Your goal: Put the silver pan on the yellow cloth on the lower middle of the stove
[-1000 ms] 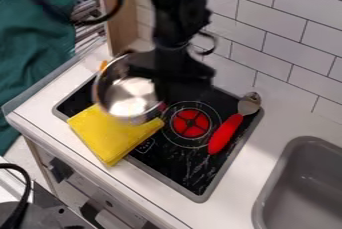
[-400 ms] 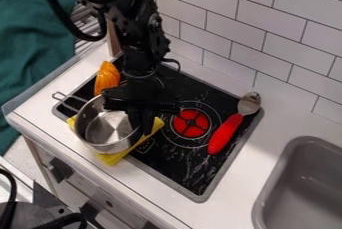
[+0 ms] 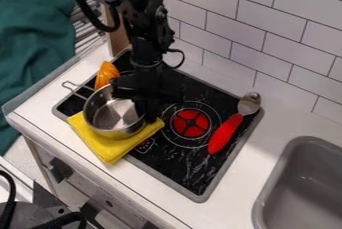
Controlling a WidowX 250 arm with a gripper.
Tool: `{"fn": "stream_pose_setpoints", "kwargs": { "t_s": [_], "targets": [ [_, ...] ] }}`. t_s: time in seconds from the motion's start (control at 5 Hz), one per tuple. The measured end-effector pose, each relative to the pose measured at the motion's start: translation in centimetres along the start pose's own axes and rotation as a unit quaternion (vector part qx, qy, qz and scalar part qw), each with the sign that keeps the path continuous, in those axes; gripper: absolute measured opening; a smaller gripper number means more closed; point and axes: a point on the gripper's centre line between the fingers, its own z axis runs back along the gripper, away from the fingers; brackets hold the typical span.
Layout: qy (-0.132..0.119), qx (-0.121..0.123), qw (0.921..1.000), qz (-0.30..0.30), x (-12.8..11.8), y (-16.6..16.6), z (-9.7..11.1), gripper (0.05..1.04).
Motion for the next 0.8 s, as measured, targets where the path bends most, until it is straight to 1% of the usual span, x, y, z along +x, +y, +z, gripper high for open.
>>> {"fn": "stream_pose_setpoints", "kwargs": {
  "t_s": [0.2, 0.4, 0.6, 0.8],
  "targets": [
    [0.0, -0.001, 1.0, 0.001, 0.0, -0.2, 0.0, 0.222],
    [-0.004, -0.001, 1.0, -0.001, -0.3, -0.8, 0.7, 0.479],
    [-0.027, -0.008, 0.9995, -0.012, -0.7, -1.6, 2.7, 0.799],
    [-0.053, -0.021, 0.9974, -0.044, -1.1, -3.6, 5.1, 1.011]
  ]
}}
